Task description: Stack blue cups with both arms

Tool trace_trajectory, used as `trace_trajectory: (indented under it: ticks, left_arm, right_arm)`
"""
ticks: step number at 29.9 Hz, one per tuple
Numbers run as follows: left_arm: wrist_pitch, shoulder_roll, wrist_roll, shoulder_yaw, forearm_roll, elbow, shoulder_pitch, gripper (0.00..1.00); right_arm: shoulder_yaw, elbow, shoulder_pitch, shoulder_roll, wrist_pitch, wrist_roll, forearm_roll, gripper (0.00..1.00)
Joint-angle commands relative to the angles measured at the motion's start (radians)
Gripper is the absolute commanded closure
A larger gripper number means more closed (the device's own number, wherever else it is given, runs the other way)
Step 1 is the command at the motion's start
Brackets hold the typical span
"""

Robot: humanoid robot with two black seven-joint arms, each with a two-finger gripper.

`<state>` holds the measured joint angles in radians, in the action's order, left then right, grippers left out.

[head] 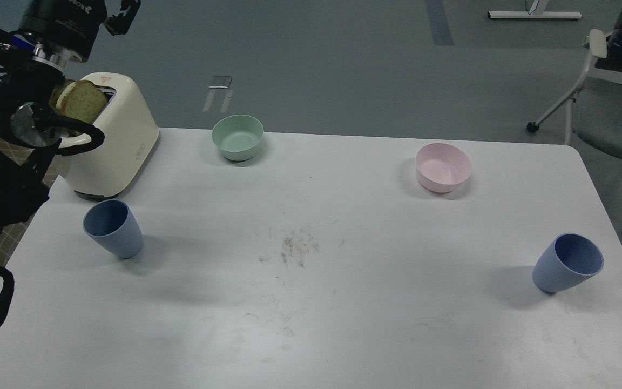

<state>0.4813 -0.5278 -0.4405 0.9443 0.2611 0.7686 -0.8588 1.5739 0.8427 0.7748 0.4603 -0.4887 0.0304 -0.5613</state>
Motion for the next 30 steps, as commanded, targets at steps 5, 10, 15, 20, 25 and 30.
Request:
trace_trajectory:
  ticks: [5,10,15,20,25,30]
  left_arm:
    - [0.002,0.015,-0.004,-0.004,0.003,0.000,0.001,0.02]
    - [0.000,0.019,-0.004,0.011,-0.002,0.000,0.000,0.02]
    - [0.007,0.006,-0.001,0.007,-0.005,0.000,0.000,0.02]
    - [0.007,-0.001,-0.003,0.002,0.001,0.000,0.001,0.02]
    - [0.007,-0.014,-0.003,-0.015,0.004,0.001,0.029,0.02]
    - [0.007,-0.089,-0.004,-0.018,0.053,0.052,0.063,0.03]
  right_arm:
    - [0.000,-0.005,-0.002,0.000,0.000,-0.001,-0.002,0.00]
    - [0.003,-0.028,0.000,0.004,0.000,-0.001,0.000,0.00]
    - [0.006,-0.036,0.001,-0.002,0.000,0.000,0.000,0.00]
    - [0.006,-0.051,0.009,-0.003,0.000,0.000,0.000,0.00]
    - [0.023,-0.048,-0.005,0.003,0.000,0.008,0.003,0.00]
    - [0.043,-0.034,-0.051,0.020,0.000,0.008,0.023,0.00]
